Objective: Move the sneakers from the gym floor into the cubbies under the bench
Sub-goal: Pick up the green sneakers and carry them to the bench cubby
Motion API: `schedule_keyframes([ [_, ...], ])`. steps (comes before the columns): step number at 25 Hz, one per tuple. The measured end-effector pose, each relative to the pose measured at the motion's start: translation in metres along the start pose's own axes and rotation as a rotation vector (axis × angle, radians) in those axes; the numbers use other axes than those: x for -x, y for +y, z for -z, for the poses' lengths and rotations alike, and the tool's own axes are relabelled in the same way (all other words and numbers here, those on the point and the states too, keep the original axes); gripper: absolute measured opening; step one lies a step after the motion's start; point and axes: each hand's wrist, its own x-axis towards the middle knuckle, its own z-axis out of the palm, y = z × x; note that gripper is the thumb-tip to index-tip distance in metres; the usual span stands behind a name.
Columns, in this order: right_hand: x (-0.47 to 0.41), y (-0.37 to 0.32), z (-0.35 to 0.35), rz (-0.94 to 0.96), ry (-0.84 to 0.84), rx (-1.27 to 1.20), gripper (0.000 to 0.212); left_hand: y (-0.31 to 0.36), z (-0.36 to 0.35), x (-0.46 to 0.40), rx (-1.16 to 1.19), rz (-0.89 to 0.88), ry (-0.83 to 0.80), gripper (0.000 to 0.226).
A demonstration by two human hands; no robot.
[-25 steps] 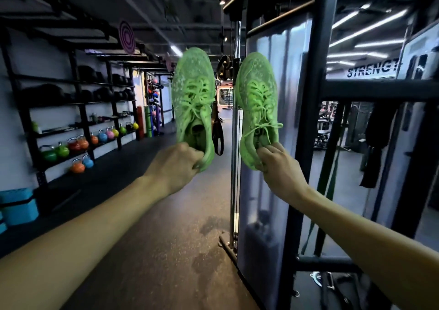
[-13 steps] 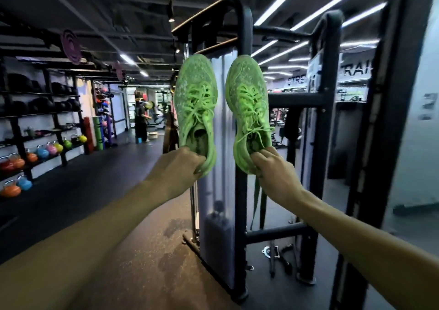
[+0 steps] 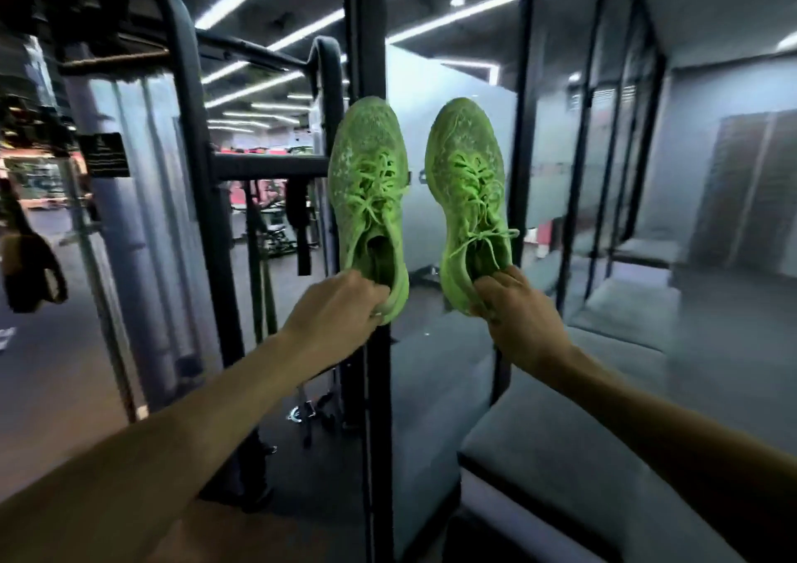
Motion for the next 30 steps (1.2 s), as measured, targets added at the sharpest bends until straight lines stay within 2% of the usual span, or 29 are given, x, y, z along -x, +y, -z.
schedule_keyframes([
  [4,0.087,0.079,0.109,-0.137,-0.012,0.129,0.025,0.122,-0.011,-0.046,0.088,-0.169,0.042,0.015],
  [8,0.18,0.151,0.222,-0.266,-0.012,0.286,0.018,0.267,-0.014,-0.09,0.214,-0.331,0.087,0.014],
  [16,0.362,0.288,0.436,-0.471,-0.018,0.497,0.018,0.57,-0.008,-0.151,0.462,-0.535,0.133,0.021],
  [22,0.448,0.382,0.532,-0.622,0.034,0.653,0.018,0.738,-0.026,-0.207,0.571,-0.671,0.11,0.017],
  [26,0.484,0.447,0.563,-0.68,0.047,0.7,0.018,0.819,-0.054,-0.249,0.593,-0.709,0.088,0.016],
  [30,0.505,0.542,0.594,-0.707,0.053,0.764,0.023,0.905,-0.089,-0.313,0.606,-0.746,0.09,0.015],
])
